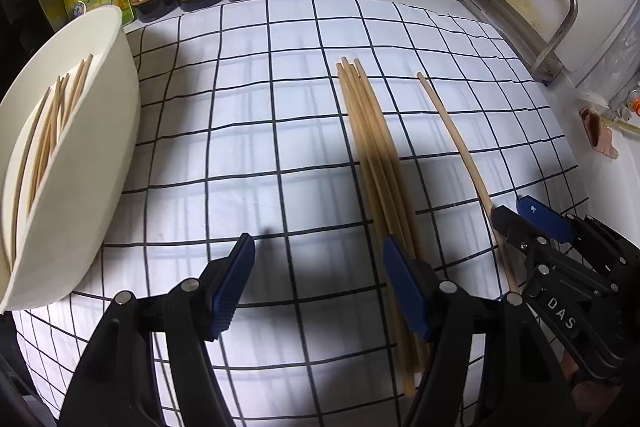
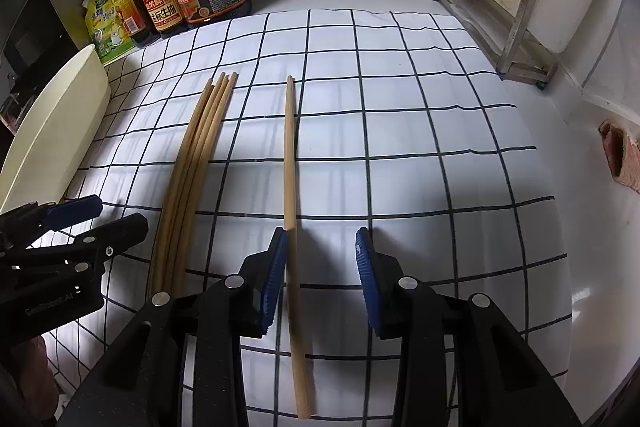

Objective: Organize utensils
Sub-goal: 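Move both tools back to the chopstick row and separate one chopstick each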

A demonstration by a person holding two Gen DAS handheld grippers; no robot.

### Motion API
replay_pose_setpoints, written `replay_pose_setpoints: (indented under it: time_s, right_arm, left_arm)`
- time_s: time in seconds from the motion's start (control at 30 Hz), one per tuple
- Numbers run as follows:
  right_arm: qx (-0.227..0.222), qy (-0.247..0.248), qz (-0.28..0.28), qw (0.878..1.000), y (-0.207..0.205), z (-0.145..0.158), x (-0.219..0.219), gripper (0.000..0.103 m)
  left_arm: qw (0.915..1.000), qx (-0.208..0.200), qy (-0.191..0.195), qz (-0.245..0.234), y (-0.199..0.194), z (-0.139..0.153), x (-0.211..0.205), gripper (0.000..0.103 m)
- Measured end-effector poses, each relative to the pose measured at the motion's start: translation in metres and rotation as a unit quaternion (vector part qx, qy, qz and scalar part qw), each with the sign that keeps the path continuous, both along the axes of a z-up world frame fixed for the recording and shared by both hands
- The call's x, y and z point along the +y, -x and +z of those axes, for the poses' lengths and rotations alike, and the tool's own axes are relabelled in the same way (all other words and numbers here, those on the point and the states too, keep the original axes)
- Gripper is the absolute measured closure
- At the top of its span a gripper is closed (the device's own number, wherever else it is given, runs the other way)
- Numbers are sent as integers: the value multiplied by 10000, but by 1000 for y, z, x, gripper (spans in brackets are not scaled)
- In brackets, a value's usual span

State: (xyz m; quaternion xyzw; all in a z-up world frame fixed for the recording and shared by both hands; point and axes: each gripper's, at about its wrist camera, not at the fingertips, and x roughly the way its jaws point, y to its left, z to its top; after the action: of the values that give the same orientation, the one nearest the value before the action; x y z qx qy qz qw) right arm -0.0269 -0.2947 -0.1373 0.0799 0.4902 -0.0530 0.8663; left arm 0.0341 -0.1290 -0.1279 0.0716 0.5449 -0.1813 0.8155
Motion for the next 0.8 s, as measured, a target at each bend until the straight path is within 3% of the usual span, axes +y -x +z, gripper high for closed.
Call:
replay_pose_setpoints:
  time_s: [0.8]
  right_arm:
    - [-32,94,89,9999,-5,-1,2,69]
  left_arm:
    - [9985,-19,-445,308,-5,-12,-1,30]
